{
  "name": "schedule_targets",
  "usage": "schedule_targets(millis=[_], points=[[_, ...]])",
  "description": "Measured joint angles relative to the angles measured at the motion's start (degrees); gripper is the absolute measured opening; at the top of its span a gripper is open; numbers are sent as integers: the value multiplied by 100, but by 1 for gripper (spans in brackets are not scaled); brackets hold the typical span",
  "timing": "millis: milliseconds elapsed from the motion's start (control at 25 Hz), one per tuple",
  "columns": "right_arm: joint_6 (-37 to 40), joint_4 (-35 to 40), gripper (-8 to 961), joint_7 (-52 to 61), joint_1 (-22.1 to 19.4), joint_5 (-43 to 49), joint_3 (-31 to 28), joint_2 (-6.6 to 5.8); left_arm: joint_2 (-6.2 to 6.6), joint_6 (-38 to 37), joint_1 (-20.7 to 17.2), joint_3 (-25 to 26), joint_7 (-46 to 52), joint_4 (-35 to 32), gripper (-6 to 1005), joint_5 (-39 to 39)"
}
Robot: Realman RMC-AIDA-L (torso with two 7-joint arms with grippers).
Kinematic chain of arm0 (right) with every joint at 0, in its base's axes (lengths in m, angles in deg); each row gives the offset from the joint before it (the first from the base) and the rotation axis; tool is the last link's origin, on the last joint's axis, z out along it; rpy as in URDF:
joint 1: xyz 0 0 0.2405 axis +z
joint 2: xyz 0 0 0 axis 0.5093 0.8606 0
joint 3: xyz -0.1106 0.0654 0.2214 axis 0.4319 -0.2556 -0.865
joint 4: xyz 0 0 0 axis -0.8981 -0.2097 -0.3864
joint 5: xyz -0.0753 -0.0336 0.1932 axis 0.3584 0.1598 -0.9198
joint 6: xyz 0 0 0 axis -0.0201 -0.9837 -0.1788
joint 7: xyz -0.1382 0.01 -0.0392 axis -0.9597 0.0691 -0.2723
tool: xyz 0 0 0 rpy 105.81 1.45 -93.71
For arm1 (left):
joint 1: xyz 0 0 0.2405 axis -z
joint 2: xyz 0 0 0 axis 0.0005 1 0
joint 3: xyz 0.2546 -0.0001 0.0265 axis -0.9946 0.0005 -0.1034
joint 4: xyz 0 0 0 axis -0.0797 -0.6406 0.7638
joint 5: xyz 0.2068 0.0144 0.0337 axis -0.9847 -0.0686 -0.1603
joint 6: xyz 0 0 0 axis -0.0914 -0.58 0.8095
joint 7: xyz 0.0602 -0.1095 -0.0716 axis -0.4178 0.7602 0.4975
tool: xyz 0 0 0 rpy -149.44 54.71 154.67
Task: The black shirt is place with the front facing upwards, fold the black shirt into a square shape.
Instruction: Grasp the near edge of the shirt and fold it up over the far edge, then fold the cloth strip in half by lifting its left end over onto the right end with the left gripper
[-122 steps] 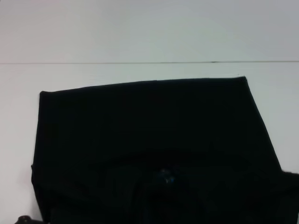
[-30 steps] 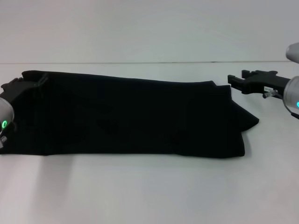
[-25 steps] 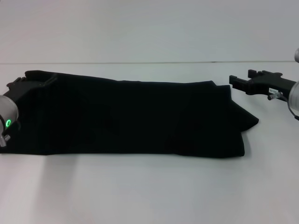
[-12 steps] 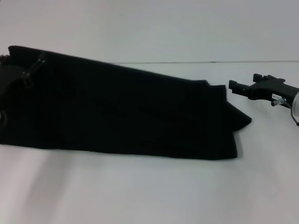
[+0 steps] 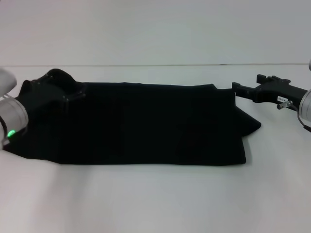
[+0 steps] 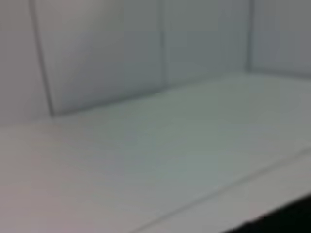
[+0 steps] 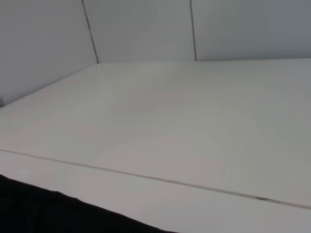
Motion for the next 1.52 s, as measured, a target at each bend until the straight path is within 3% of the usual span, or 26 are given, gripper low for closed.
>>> schedule_targets(millis=[40, 200, 360, 560, 720, 960, 1200, 1400, 1520], points=[[0, -3, 930, 10, -4, -2, 4, -1, 27, -30, -101, -282, 692, -437, 812, -416], [-11, -21, 930, 19, -7, -8, 6, -1, 23, -345, -359, -515, 1884, -1461, 811, -1131], [-6, -78, 930, -10, 0, -11, -16, 2, -47, -702, -674, -529, 2503, -2433, 815, -1296], [17, -82, 930, -23, 12, -29, -9, 5, 23, -1151, -785, -476, 3183, -3004, 824, -1679], [30, -82, 930, -26, 25, -33, -7, 5, -23, -1422, -805, -187, 3537, -3261, 826, -1862], [501, 27, 930, -92, -286, -572, -53, -32, -57, -1574, -834, -65, 4320, -3083, 824, -1866], [1709, 125, 929, -636, -791, -1879, -67, -78, 161, -2023, -834, -58, 5995, -3281, 823, -2536], [1788, 110, 929, -1168, -868, -2147, -70, -61, 515, -2677, -843, 137, 7356, -3311, 822, -2779], [1687, 81, 929, -1539, -815, -2155, -72, -27, 624, -3096, -849, 465, 7794, -3267, 821, -2787]])
